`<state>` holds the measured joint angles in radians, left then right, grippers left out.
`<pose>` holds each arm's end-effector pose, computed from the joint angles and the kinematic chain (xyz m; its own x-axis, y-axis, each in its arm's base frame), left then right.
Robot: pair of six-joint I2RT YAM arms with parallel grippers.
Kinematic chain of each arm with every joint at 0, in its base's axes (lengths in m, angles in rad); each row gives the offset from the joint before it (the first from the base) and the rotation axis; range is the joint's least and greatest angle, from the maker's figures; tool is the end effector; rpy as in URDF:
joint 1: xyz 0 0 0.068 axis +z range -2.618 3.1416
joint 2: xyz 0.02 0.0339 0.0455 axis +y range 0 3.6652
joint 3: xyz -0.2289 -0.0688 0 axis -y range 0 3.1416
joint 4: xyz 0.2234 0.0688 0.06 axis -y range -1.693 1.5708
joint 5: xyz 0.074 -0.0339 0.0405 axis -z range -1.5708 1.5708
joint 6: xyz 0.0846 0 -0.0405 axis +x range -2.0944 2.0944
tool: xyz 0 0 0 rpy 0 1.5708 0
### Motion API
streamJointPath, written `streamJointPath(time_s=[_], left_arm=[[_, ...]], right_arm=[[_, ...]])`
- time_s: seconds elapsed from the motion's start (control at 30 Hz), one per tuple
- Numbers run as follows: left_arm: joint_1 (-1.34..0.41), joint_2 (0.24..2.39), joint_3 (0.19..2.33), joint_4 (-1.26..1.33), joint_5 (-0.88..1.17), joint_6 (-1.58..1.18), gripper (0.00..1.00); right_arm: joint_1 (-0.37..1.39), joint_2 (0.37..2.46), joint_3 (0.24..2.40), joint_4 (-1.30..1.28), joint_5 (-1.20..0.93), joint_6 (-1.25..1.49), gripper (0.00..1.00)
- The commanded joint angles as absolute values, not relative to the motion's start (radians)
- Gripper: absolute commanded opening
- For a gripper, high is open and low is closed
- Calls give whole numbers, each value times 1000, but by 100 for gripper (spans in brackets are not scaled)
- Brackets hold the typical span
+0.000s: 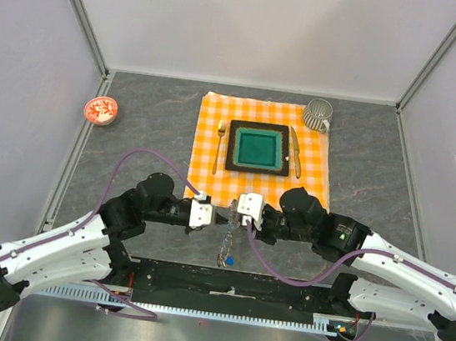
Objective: Put the keys on the keyring
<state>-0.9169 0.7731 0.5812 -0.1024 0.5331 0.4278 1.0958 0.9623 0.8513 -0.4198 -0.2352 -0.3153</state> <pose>0.1042 -0.2067 0.2470 0.2458 0.2667 -0.9319 0.9644 0.0299 0.2629 0.0980 0.2336 0.2571 0.0766 -0.5105 -0.8565 -0.9814 0.1133 -0.1553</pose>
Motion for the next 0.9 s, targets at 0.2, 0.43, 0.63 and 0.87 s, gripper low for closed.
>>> streamJointPath(time_s=[0.2,0.43,0.63,0.87], left_arm=[[-920,769,611,-29,569,436,2],[-920,775,612,-28,574,434,2],[-920,776,612,-28,584,437,2],[-920,782,612,-32,615,443,2]], right_arm=[[1103,963,854,-382,-247,-327,0],[1103,966,856,-380,-255,-328,0],[1103,969,856,-380,-273,-333,0],[1106,966,857,-380,-272,-336,0]])
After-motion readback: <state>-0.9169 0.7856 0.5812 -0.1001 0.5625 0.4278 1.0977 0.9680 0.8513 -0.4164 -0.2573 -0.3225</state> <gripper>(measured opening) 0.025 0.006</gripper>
